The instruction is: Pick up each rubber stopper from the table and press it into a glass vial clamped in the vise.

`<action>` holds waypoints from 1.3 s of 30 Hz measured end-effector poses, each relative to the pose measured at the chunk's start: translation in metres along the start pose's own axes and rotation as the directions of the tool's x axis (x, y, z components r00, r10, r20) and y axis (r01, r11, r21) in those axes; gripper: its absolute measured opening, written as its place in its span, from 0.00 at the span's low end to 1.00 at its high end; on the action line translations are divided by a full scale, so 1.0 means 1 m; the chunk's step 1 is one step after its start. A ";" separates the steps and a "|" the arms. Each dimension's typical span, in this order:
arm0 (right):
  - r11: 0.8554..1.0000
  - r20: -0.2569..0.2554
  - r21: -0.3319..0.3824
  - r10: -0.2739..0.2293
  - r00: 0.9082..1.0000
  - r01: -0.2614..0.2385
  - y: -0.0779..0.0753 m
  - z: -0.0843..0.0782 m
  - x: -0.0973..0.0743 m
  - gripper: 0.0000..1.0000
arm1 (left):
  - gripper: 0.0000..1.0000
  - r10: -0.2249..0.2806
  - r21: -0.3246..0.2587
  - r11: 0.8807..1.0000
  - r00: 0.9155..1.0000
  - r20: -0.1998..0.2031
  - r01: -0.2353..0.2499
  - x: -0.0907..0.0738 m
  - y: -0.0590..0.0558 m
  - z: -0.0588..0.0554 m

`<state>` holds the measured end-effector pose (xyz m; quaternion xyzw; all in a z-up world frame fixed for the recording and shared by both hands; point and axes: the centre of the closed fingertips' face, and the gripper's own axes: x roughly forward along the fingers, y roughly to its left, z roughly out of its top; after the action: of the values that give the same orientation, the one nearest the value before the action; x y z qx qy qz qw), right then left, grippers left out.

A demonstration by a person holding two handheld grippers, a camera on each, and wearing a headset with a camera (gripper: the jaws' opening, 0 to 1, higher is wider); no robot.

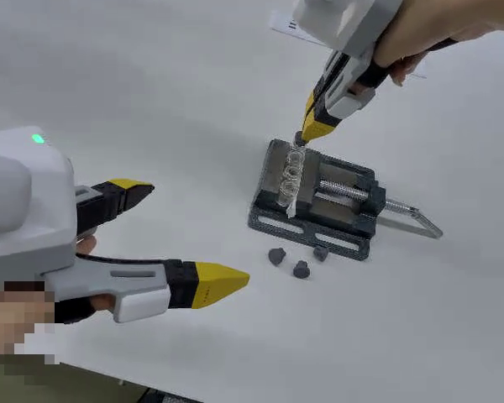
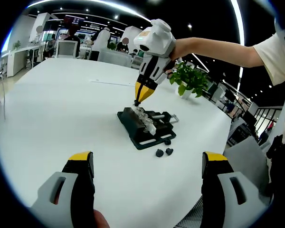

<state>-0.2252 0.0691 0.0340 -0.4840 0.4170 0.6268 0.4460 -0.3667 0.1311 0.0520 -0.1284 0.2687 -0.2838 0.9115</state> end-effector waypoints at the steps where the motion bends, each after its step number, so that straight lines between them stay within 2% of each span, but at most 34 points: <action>1: 1.000 -0.001 0.003 0.000 1.000 0.000 -0.002 0.000 0.000 0.00 | 0.94 0.001 -0.003 1.000 1.000 0.002 -0.001 0.000 0.000 -0.001; 5: 1.000 0.018 0.012 0.001 1.000 -0.001 -0.017 -0.002 0.005 0.00 | 0.94 0.000 -0.012 1.000 1.000 0.008 0.001 0.003 0.000 -0.002; 13: 1.000 0.039 0.015 -0.008 0.999 0.007 -0.017 -0.002 0.008 0.00 | 0.93 -0.008 -0.020 1.000 1.000 0.003 0.008 0.008 0.000 -0.006; 23: 1.000 0.009 0.011 0.009 1.000 -0.009 -0.006 -0.002 0.011 0.00 | 0.93 -0.008 -0.037 0.999 1.000 0.008 0.008 0.012 0.001 -0.007; 26: 1.000 -0.025 -0.016 0.002 1.000 -0.002 -0.001 -0.002 0.012 0.00 | 0.93 -0.011 -0.038 0.999 1.000 0.008 0.011 0.014 0.000 -0.006; 31: 1.000 -0.045 -0.011 0.006 0.999 -0.007 0.000 -0.003 0.012 0.00 | 0.93 -0.015 -0.038 0.999 1.000 0.018 0.016 0.017 0.000 -0.002; 39: 1.000 -0.062 -0.007 0.015 0.998 -0.016 -0.001 -0.002 0.014 0.00 | 0.93 -0.013 -0.044 0.999 1.000 0.021 0.014 0.018 0.002 -0.002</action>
<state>-0.2256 0.0697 0.0201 -0.5017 0.4321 0.6166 0.4260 -0.3544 0.1215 0.0420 -0.1530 0.2647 -0.2827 0.9092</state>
